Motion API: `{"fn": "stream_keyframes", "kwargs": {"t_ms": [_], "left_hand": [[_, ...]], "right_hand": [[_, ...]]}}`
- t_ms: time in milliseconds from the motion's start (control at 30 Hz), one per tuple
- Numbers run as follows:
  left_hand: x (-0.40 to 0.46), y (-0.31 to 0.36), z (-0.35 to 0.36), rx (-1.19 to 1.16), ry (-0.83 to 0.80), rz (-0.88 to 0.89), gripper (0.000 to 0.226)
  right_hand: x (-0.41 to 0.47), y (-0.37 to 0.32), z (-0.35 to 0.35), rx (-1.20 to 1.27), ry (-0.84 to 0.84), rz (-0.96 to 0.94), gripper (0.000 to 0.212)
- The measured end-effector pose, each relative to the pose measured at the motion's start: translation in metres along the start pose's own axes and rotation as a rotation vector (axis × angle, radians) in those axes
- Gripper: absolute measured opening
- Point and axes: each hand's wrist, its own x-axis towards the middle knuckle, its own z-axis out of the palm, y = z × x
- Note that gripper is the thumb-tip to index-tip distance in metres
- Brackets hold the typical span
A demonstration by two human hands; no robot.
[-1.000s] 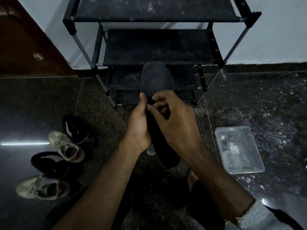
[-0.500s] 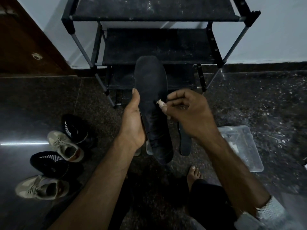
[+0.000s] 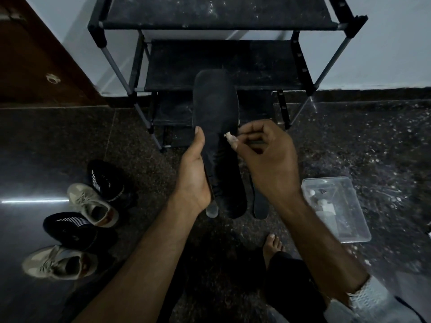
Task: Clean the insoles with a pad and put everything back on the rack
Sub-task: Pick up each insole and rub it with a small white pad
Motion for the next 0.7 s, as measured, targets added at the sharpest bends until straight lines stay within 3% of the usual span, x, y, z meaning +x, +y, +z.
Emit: {"fn": "stream_keyframes", "kwargs": {"t_ms": [133, 300, 500, 700], "left_hand": [[0.000, 0.002, 0.000, -0.040, -0.007, -0.002, 0.063], [-0.001, 0.007, -0.004, -0.055, 0.029, 0.030, 0.064], [-0.002, 0.002, 0.000, -0.033, -0.026, -0.027, 0.060], [0.000, 0.007, -0.003, -0.018, 0.047, 0.006, 0.061]], "right_hand": [[-0.013, -0.006, 0.011, -0.219, -0.050, -0.114, 0.017], [-0.024, -0.014, 0.024, -0.204, -0.179, -0.158, 0.019], [-0.005, -0.003, 0.004, -0.290, 0.018, -0.135, 0.017], [-0.023, -0.017, 0.022, -0.138, -0.256, -0.108, 0.020]]}}
